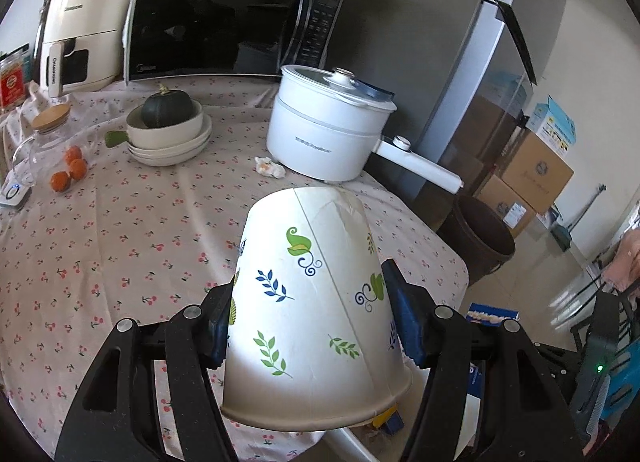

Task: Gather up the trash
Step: 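Drop the blue wrapper into the bin with the right tool while the left carries the cup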

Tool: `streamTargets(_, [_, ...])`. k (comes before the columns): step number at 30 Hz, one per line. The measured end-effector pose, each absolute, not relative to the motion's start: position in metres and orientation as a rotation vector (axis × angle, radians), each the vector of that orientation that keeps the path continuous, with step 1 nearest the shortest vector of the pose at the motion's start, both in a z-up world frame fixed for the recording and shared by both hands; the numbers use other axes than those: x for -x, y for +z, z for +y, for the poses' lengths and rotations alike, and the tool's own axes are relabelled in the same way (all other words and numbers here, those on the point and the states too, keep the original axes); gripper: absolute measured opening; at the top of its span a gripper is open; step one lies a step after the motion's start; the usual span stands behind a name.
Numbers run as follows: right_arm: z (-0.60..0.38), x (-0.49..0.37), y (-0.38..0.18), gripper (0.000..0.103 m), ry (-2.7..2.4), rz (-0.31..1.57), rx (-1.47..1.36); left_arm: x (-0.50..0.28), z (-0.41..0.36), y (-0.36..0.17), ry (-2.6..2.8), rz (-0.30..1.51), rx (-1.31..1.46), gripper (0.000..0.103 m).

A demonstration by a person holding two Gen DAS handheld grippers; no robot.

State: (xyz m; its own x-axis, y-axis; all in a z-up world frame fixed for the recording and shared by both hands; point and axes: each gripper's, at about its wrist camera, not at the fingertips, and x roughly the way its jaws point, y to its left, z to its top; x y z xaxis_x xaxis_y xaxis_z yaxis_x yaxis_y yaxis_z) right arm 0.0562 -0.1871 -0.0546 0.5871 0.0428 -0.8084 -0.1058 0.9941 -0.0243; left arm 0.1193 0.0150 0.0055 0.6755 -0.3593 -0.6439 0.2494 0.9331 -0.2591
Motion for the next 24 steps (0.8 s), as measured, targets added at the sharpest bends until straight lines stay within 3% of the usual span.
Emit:
streamTargets(2, [-0.191,-0.051,-0.057,0.026,0.087,0.947,0.067,-0.117,0.01,0.005,-0.351,0.755,0.147,0.061])
streamTargets(4, [-0.195,-0.049,-0.055,0.047,0.078,0.942,0.061,-0.116,0.004,0.005,-0.36,0.755,0.141,0.061])
streamTargets(9, [-0.208,-0.045,-0.051,0.06,0.053,0.924,0.039,-0.113,-0.012,0.002,-0.389,0.764,0.126,0.061])
streamTargets(19, [-0.244,-0.046,-0.052,0.078,-0.122,0.893,0.038,-0.106,-0.041,-0.006,-0.489,0.809,0.107,0.061])
streamTargets(24, [-0.27,-0.052,-0.057,0.079,-0.208,0.923,0.015,-0.097,-0.066,-0.022,-0.589,0.892,0.072,0.062])
